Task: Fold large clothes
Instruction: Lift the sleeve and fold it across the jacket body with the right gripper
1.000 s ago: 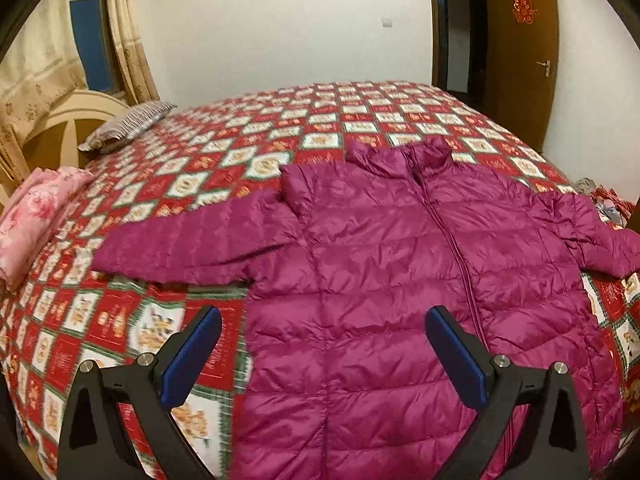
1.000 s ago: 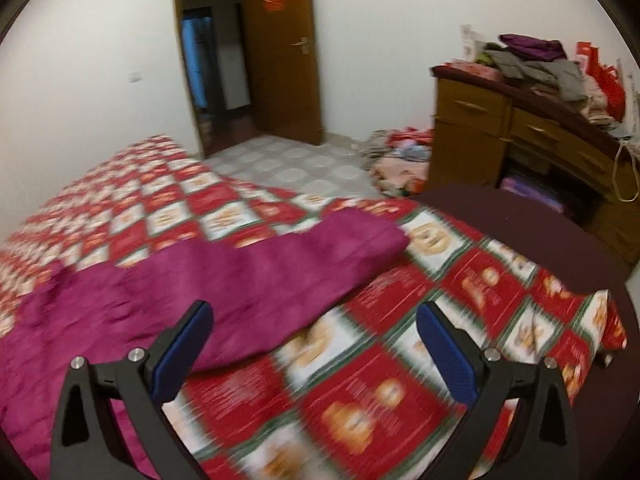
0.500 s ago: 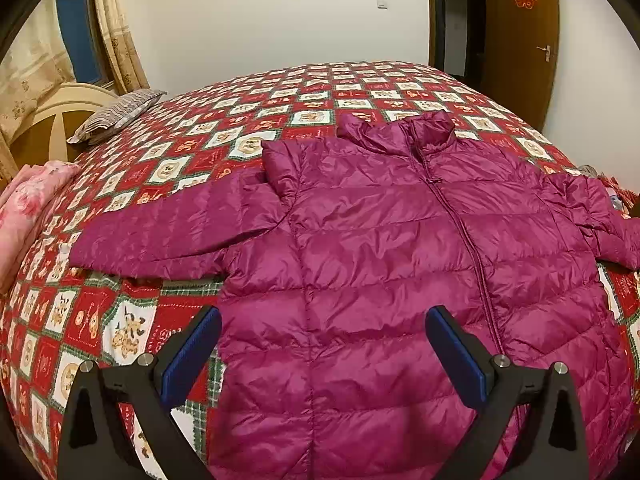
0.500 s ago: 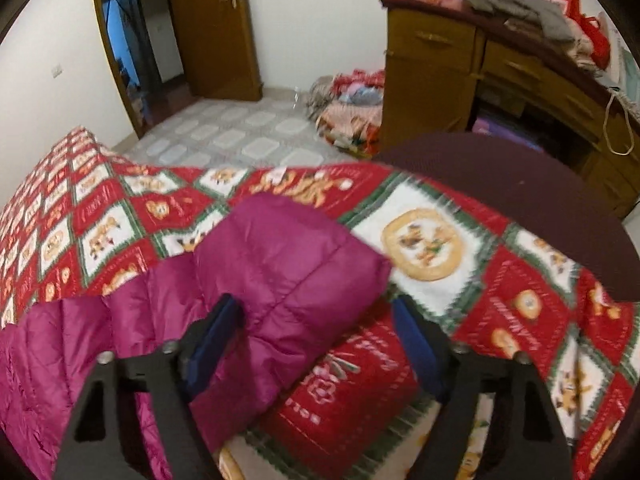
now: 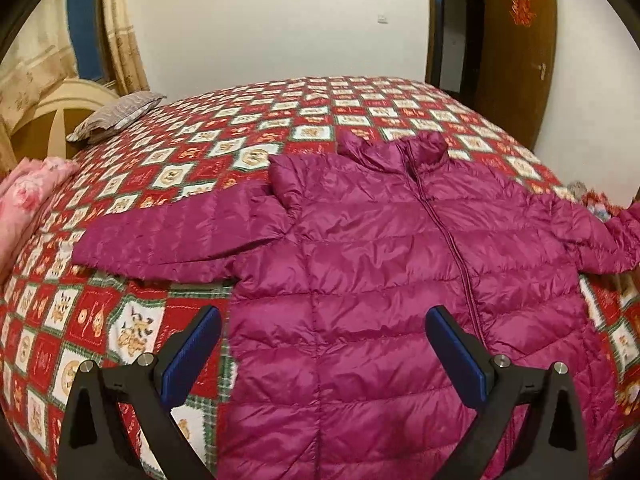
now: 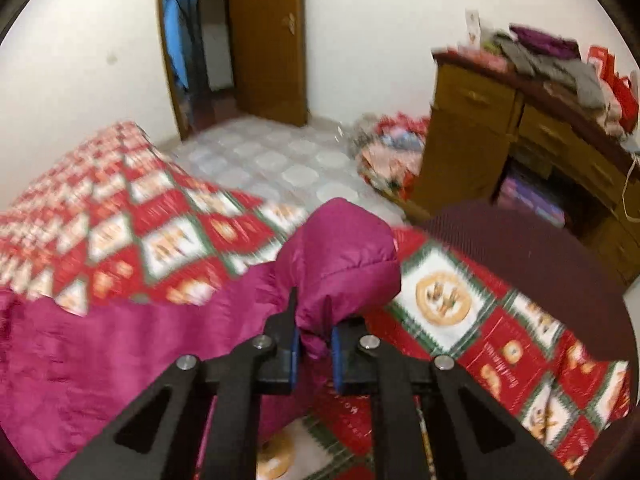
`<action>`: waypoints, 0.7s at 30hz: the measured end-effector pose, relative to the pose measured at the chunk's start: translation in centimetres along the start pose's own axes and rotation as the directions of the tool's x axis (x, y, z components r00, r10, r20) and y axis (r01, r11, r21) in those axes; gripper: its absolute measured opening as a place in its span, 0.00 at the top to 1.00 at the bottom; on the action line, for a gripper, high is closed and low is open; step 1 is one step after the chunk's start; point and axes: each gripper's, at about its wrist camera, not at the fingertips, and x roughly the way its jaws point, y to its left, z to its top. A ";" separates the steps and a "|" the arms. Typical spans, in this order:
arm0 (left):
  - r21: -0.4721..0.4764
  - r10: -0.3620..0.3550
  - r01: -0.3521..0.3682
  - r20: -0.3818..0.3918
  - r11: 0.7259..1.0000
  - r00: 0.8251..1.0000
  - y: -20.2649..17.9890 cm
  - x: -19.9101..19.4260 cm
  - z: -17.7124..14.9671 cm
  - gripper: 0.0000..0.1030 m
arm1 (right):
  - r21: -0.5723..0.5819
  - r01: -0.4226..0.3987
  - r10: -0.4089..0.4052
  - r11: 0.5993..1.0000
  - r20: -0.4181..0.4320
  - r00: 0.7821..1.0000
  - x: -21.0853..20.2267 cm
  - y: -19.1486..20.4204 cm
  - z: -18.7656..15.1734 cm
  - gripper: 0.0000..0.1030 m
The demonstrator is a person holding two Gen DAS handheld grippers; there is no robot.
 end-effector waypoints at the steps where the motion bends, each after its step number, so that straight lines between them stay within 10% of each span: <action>1: -0.016 -0.007 0.007 0.006 1.000 1.000 0.5 -0.4 0.0 0.01 | -0.015 -0.019 0.019 1.000 0.027 0.999 -1.5 0.8 0.5 0.87; 10: -0.044 0.072 -0.069 0.055 0.997 0.996 3.5 -3.5 -0.4 0.01 | -0.267 -0.287 0.331 0.920 0.139 0.933 -14.3 14.3 -0.9 0.87; 21: -0.134 0.116 -0.110 0.037 0.985 0.993 9.4 -3.7 -1.7 0.01 | -0.437 -0.592 0.613 0.677 -0.109 0.782 -17.3 30.7 -12.5 0.87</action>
